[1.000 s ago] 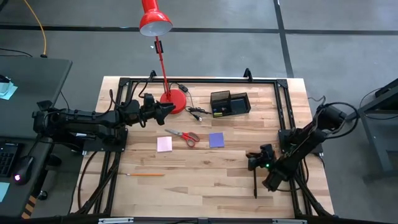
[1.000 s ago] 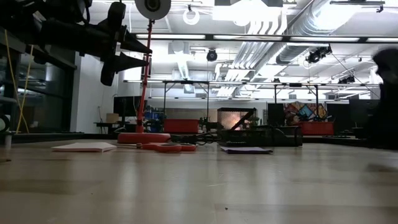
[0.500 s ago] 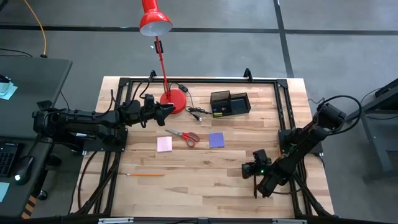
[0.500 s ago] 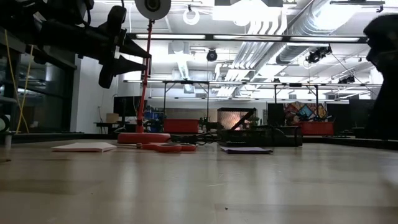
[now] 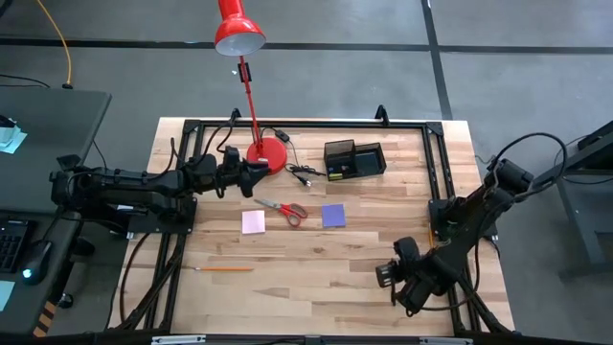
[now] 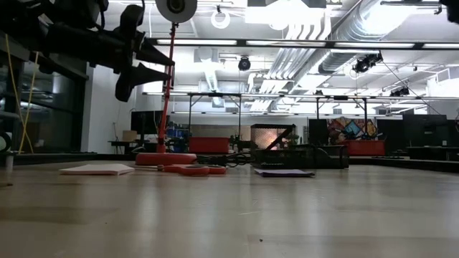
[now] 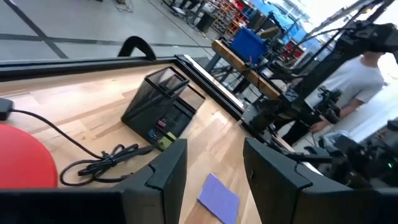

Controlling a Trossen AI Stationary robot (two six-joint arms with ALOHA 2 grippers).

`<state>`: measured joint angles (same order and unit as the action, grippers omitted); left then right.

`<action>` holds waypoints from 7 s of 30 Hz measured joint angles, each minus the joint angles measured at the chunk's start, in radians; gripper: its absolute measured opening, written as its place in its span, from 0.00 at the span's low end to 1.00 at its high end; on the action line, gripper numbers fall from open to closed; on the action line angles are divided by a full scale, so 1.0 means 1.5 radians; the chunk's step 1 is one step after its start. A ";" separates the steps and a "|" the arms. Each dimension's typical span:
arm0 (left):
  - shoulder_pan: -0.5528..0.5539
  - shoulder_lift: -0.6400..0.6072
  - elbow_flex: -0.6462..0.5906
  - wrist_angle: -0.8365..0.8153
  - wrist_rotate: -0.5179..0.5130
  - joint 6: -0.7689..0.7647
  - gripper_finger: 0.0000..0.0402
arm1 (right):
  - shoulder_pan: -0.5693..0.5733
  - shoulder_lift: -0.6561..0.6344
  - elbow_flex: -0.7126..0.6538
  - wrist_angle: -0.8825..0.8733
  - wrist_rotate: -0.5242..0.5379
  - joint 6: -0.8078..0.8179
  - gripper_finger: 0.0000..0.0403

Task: Pick and place office supplies into organizer
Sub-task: Put the black pen into the black desk organizer

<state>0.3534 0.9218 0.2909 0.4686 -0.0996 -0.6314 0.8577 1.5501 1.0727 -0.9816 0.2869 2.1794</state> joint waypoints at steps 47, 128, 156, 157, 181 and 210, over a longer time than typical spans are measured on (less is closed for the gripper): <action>0.000 0.000 0.000 0.002 0.106 -0.014 0.36 | -0.019 0.138 -0.005 0.089 -0.167 0.102 0.23; 0.000 0.000 0.000 -0.001 0.172 -0.001 0.36 | -0.323 0.195 -0.006 0.426 0.023 -0.505 0.06; 0.000 0.000 0.000 -0.109 0.369 -0.114 0.40 | -0.434 0.194 -0.005 0.872 0.203 -0.689 0.03; 0.000 0.000 0.000 -0.110 0.377 -0.130 0.43 | -0.439 0.194 -0.005 0.882 0.203 -0.690 0.03; -0.001 0.000 0.000 -0.059 0.296 -0.211 0.46 | -0.491 0.193 -0.005 1.062 0.205 -0.756 0.03; -0.002 0.194 0.096 0.036 0.327 -0.193 0.46 | -0.510 0.194 -0.005 1.076 0.203 -0.761 0.03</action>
<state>0.3508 1.2124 0.4343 0.5224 0.3907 -0.9207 0.0929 1.8404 1.0649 0.6331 0.5911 1.0382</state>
